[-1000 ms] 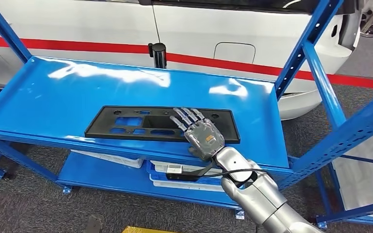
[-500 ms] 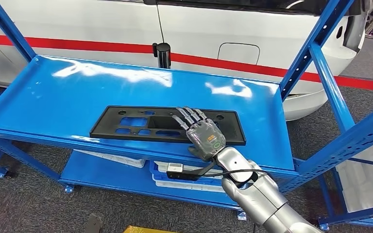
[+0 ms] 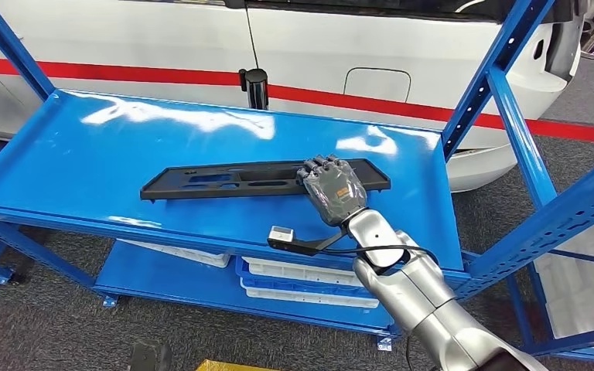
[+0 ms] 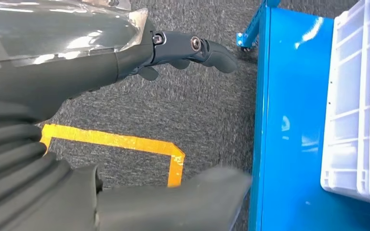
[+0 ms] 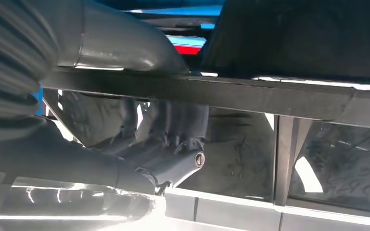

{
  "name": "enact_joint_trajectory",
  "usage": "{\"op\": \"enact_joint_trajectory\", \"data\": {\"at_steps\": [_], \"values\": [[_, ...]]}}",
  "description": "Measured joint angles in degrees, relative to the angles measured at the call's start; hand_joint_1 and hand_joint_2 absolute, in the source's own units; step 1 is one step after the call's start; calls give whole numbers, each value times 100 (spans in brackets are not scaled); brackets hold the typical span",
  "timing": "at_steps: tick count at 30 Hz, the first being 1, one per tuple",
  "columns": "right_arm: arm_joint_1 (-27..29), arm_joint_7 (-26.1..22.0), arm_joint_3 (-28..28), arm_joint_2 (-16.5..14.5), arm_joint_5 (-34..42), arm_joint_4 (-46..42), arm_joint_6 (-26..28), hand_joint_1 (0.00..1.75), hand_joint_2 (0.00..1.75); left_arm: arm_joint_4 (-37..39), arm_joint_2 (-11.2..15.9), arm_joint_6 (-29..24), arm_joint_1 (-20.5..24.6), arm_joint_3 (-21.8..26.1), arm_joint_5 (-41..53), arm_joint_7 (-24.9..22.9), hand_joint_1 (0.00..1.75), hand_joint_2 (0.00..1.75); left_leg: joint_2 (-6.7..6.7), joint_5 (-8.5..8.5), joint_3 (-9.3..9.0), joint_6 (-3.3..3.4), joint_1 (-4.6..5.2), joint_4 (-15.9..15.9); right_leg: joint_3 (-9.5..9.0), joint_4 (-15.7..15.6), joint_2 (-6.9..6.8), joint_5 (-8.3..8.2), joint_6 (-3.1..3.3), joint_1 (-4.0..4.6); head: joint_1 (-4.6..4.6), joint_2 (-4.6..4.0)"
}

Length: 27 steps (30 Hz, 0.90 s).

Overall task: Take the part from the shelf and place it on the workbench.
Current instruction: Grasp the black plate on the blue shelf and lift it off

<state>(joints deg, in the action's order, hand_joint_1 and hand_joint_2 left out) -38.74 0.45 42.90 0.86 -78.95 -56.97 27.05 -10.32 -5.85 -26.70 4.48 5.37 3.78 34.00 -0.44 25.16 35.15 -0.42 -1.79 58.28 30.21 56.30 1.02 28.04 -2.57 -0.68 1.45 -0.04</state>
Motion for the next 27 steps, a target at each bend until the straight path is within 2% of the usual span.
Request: {"op": "enact_joint_trajectory", "data": {"at_steps": [6,10,16,21,27], "values": [[-20,-153,-23,-41,152,26,137,175,175,0,-9,-46,-1,79,-39,102,0,175,0,0,1,0,0,-4,1,0,0,1,1,1,-1,0],[-23,-339,-82,-3,480,-315,197,175,175,0,-8,-97,-9,157,-85,227,0,175,0,0,1,0,0,-4,5,0,0,1,1,1,-1,0],[3,-493,-327,345,748,-1285,275,175,175,0,4,-141,-30,277,-132,328,0,175,-1,0,1,0,2,-4,6,0,-1,1,1,0,-1,0],[98,-569,-448,587,830,-1780,286,175,175,0,14,167,-33,373,-186,33,0,175,-1,0,1,0,1,-4,7,0,-1,1,1,0,0,0],[235,-572,-497,750,899,-2059,293,175,175,0,17,161,-31,385,-88,-144,0,175,0,0,-1,0,1,-4,7,0,-1,1,1,1,-1,0]]}}
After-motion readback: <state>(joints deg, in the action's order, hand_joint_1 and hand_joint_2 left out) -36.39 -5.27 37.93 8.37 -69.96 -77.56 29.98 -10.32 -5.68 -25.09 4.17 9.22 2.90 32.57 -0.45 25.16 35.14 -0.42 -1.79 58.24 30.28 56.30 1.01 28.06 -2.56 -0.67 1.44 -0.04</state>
